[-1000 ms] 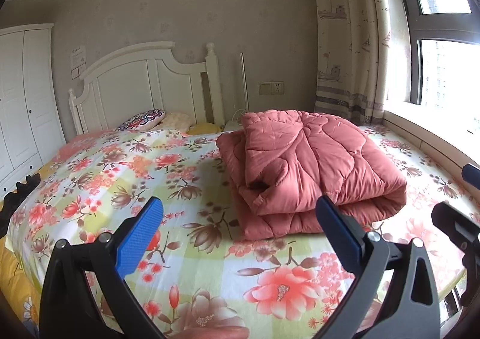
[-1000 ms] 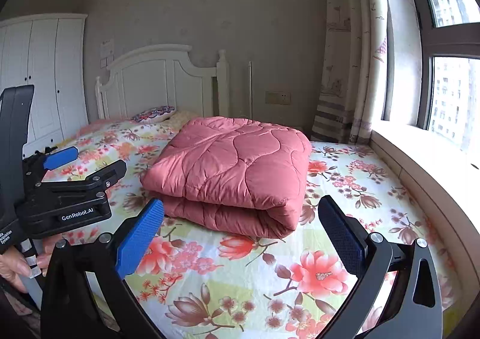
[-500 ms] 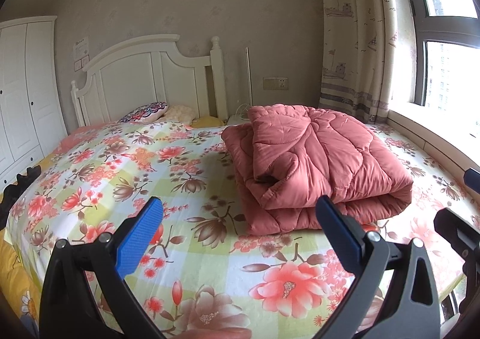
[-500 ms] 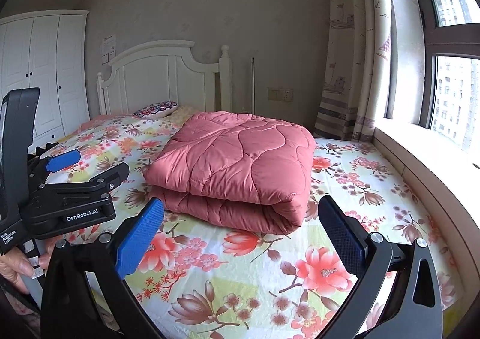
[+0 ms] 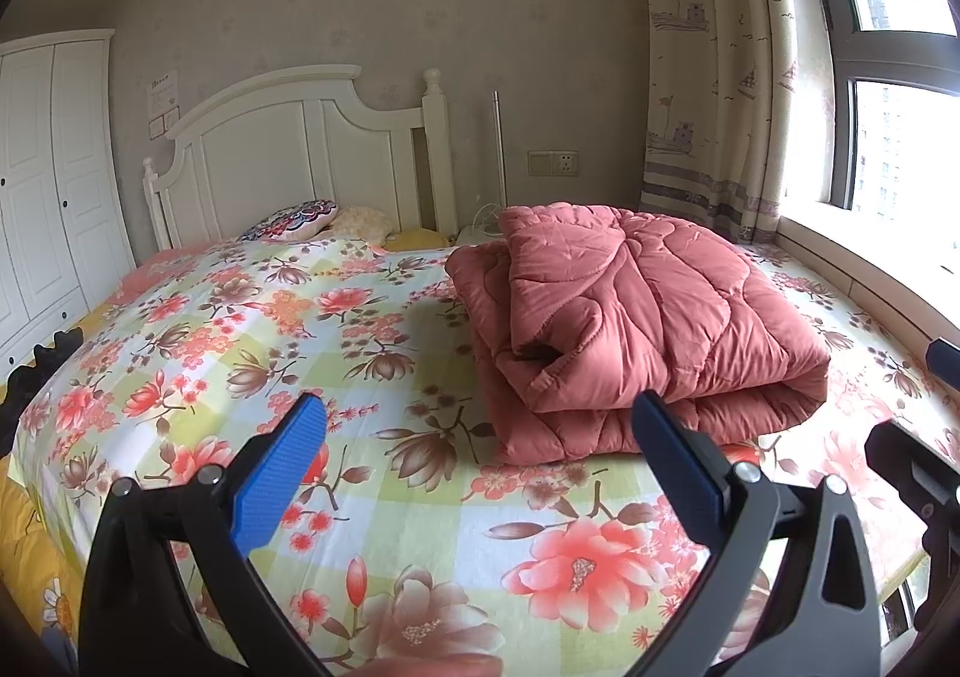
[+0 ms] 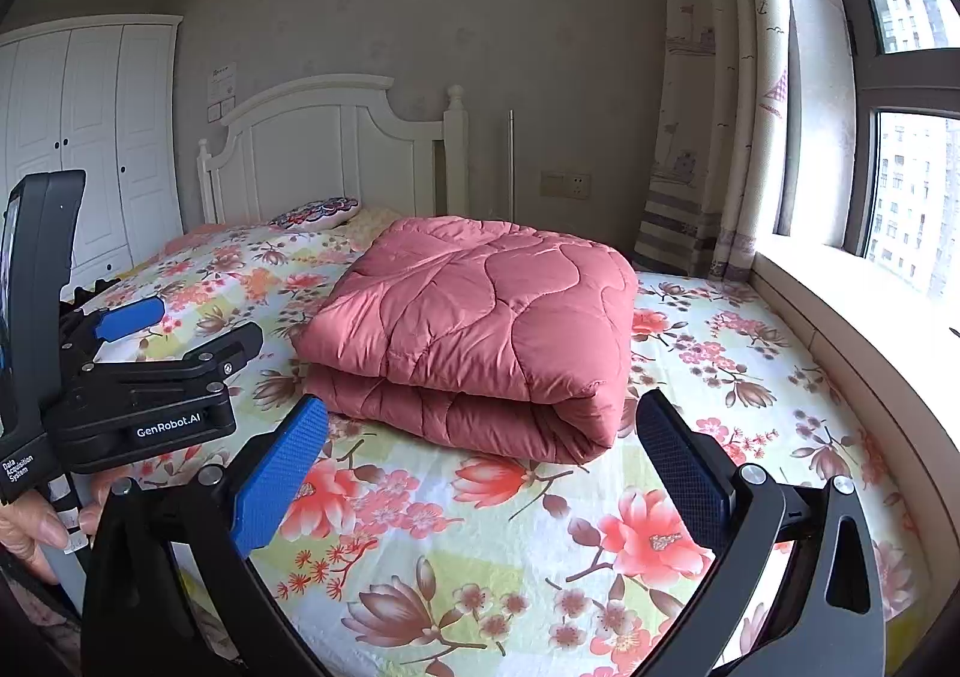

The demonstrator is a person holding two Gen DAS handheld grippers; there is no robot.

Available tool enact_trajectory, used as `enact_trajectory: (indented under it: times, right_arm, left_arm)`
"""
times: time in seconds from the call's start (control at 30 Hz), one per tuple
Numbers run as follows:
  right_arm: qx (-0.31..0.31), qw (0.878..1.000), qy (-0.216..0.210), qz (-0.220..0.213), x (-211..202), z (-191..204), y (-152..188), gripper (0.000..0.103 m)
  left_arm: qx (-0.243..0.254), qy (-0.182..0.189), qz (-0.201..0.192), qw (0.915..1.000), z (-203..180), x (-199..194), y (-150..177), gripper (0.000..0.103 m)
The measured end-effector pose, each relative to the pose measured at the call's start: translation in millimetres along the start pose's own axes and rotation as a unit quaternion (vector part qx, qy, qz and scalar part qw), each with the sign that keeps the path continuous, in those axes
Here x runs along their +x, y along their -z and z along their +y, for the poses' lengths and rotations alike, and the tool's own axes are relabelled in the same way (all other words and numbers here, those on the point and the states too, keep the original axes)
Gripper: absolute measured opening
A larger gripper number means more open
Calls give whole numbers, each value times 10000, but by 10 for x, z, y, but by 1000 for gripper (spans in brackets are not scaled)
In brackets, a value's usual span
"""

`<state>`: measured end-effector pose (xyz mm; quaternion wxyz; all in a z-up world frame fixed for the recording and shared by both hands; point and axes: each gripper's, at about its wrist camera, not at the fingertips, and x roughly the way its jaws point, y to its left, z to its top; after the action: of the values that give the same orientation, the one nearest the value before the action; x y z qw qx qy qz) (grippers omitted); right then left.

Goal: Fold large clothes

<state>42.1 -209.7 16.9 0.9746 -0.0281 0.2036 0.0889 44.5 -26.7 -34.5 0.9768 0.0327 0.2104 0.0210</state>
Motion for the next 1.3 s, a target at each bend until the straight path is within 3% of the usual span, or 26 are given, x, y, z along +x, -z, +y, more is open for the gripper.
enact_trajectory:
  times: [1.17, 1.3]
  right_arm:
    - [-52, 10000, -42, 43, 44, 65, 38, 99]
    - [-45, 10000, -48, 43, 46, 62, 38, 99]
  left_arm:
    - [93, -14, -125, 9999, 30, -48, 35, 101]
    - [85, 153, -100, 9998, 38, -18, 48, 101]
